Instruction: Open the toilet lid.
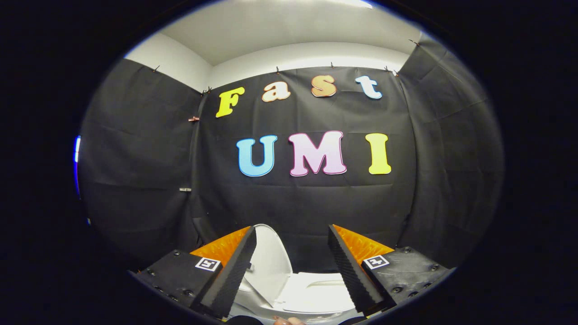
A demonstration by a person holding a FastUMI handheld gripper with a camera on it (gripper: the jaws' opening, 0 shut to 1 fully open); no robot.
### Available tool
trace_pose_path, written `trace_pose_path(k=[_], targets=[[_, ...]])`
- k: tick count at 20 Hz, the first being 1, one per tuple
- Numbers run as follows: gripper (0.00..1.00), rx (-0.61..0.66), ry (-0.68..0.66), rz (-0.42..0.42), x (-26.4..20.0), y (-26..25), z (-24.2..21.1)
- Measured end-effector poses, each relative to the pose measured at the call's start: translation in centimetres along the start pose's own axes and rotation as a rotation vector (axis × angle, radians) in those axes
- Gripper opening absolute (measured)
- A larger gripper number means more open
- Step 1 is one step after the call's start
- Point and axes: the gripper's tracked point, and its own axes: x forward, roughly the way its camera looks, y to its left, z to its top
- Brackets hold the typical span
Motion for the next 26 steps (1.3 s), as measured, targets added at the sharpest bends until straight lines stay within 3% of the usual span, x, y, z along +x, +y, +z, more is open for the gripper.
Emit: trace_pose_path(k=[26], targets=[[0.99,-0.006,-0.044,-0.015,-1.7,-1.7,1.8]])
